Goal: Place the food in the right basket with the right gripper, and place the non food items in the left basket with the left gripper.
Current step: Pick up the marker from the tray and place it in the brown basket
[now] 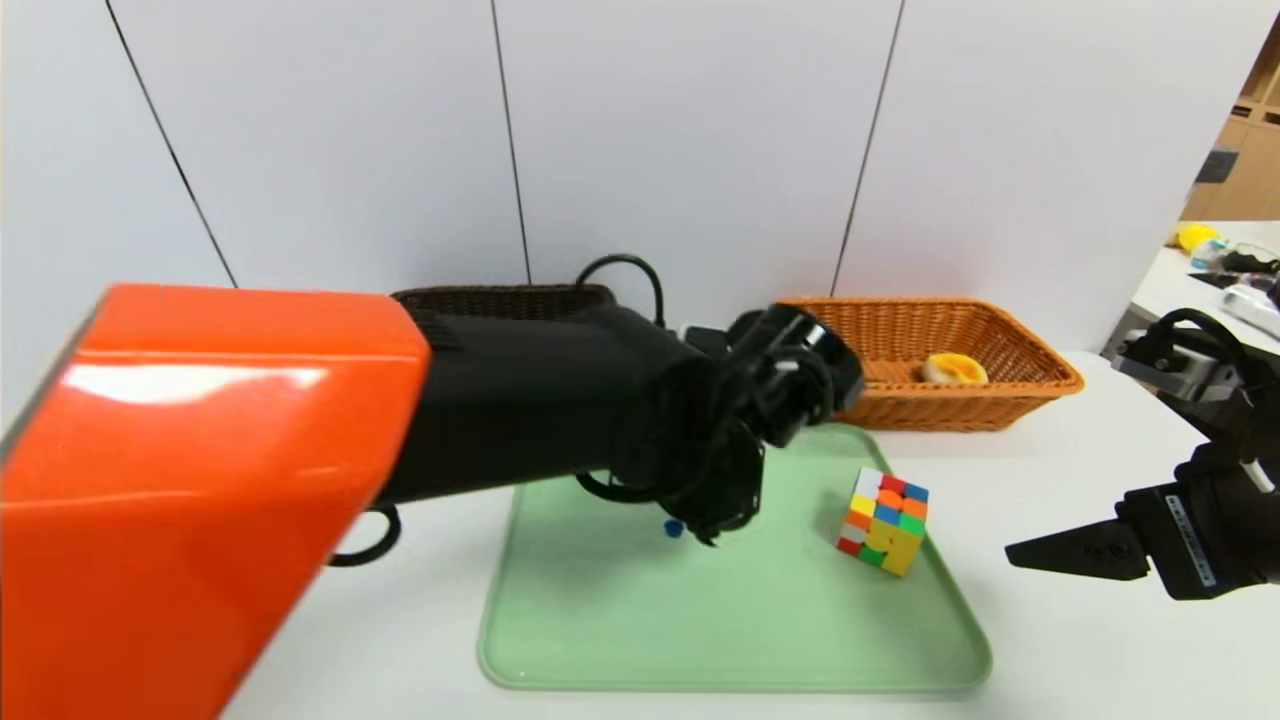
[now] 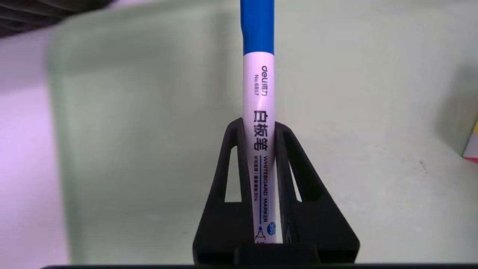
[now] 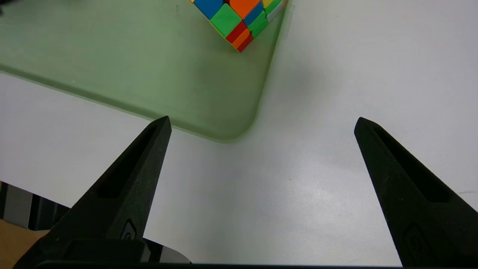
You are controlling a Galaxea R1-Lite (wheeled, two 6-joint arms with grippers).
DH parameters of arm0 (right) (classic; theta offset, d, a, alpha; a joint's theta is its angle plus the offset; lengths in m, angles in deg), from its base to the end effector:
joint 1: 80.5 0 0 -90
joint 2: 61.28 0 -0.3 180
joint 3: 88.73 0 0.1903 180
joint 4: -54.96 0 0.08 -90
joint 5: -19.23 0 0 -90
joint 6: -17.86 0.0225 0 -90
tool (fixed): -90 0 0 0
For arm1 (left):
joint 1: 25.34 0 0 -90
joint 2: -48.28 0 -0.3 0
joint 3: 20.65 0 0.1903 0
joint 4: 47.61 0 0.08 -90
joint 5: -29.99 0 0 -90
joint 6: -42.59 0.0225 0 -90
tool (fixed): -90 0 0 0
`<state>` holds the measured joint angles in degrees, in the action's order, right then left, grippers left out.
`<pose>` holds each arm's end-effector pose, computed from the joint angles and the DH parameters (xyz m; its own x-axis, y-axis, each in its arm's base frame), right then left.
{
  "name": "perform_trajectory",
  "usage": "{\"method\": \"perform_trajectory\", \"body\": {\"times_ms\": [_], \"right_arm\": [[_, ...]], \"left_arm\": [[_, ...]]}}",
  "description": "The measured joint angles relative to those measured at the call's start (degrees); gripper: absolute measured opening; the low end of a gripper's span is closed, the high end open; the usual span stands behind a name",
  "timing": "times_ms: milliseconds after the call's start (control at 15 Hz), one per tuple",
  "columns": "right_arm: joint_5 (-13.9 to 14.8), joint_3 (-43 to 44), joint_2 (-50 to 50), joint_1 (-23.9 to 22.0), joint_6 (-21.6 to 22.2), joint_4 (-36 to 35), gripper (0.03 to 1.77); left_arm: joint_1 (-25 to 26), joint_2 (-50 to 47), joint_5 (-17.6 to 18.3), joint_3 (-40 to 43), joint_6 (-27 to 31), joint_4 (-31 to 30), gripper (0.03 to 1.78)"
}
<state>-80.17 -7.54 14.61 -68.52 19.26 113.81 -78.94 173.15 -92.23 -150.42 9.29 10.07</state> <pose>0.1724 0.0403 0.2263 0.5395 0.2814 -0.7936 -0.2804 0.9487 0.1459 0.2595 -0.3318 0.1835 0.7328 -0.0955 -0.6737 0.1497 0.9885 0.0228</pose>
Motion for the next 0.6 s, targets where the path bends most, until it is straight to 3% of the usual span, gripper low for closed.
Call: {"method": "perform_trajectory", "body": {"times_ms": [133, 267, 600], "right_arm": [[-0.05, 0.15, -0.01, 0.05, 0.00, -0.04, 1.70], [-0.52, 0.23, -0.01, 0.05, -0.02, -0.06, 1.70], [-0.82, 0.20, -0.21, 0.02, -0.02, -1.17, 1.70]], "left_arm": [[3.33, -4.01, 1.77, -0.02, 2.56, 1.99, 0.24], [7.57, -8.23, 5.81, 0.01, 7.00, 3.24, 0.24], [19.93, -15.84, 20.39, 0.09, 27.23, 3.66, 0.24]]}}
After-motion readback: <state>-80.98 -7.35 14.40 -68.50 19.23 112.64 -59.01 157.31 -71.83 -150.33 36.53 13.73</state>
